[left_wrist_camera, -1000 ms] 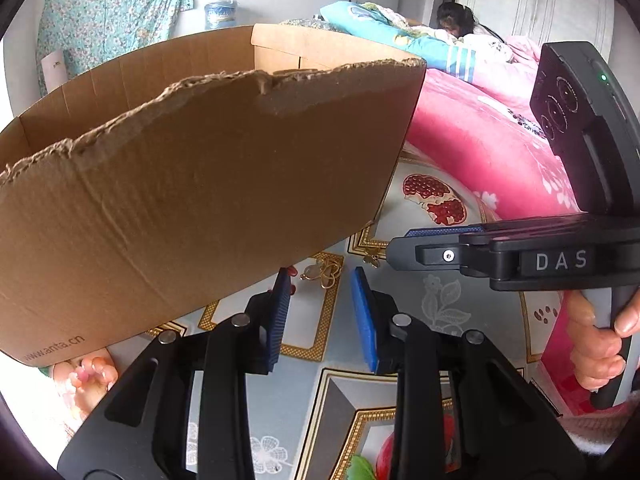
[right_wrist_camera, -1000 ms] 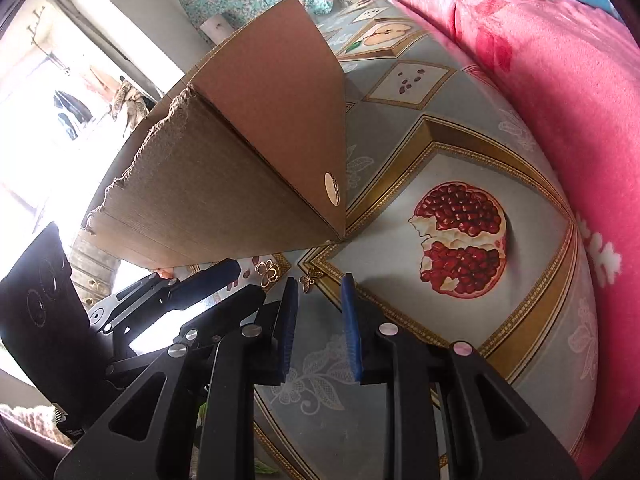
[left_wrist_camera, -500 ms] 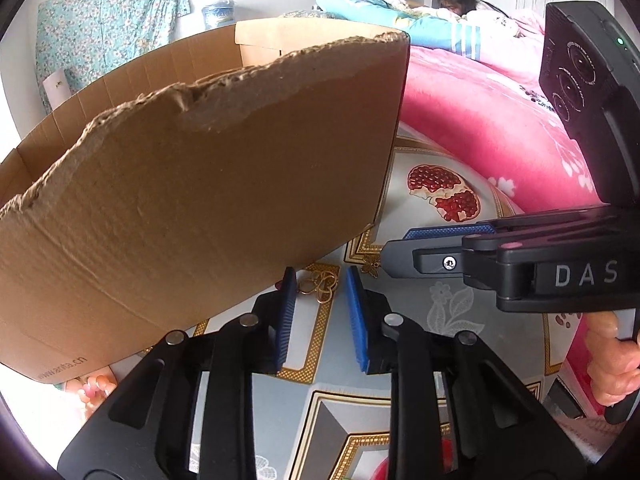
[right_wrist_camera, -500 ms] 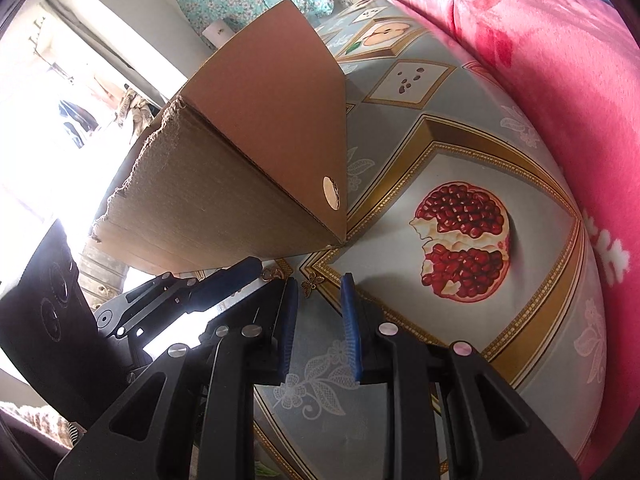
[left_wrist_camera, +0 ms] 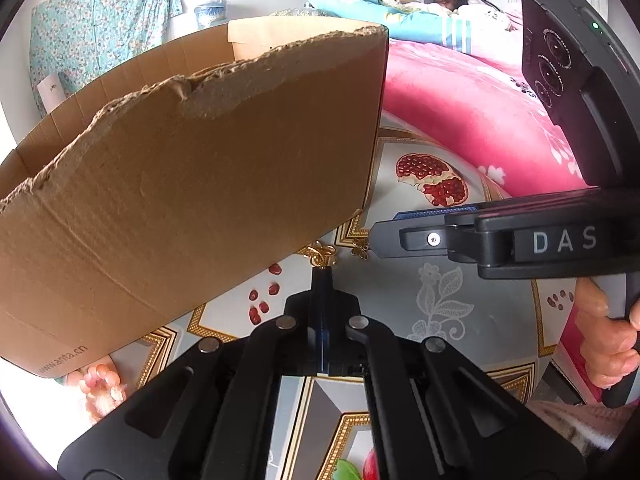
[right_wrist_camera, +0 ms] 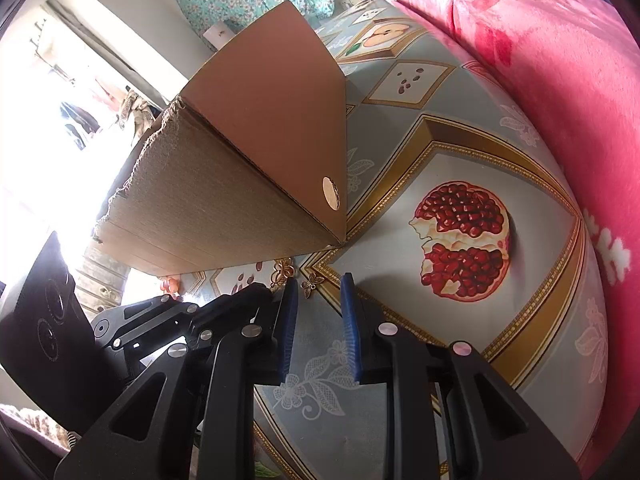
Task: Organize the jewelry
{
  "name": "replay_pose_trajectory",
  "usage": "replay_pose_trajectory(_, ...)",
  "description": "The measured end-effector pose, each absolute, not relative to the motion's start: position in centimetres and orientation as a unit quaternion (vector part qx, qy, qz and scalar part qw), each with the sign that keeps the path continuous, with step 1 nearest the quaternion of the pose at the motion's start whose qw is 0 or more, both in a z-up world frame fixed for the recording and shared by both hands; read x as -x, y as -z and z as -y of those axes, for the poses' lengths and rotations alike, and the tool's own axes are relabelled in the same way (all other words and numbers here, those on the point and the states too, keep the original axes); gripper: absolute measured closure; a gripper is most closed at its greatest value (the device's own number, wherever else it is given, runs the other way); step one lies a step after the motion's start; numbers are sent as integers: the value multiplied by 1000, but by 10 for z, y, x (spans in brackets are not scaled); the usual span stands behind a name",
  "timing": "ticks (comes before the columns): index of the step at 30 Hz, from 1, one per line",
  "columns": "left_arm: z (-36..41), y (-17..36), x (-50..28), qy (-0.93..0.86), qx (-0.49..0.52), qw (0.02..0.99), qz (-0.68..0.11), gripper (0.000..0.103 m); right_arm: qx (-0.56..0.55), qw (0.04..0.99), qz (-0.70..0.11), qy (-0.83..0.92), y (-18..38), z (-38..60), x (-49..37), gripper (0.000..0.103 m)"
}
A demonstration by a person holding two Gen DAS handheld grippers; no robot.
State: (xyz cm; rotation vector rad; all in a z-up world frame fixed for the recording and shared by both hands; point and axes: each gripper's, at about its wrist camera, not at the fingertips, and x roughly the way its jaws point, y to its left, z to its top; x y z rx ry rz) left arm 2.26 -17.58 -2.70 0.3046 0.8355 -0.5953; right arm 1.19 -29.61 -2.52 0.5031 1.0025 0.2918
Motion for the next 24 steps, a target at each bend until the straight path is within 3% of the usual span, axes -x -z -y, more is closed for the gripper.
replay_pose_trajectory(10, 172, 16, -20, 324, -113, 863, -371, 103, -242, 837, -471, -139, 26, 298, -11, 81)
replay_pose_trajectory(13, 179, 17, -25, 339, -120, 859, -365, 96, -251, 835, -470, -141, 27, 300, -10, 81)
replay_pose_trajectory(24, 188, 28, -40, 355, -122, 835, -404, 91, -262, 830, -468, -150, 28, 303, -9, 82)
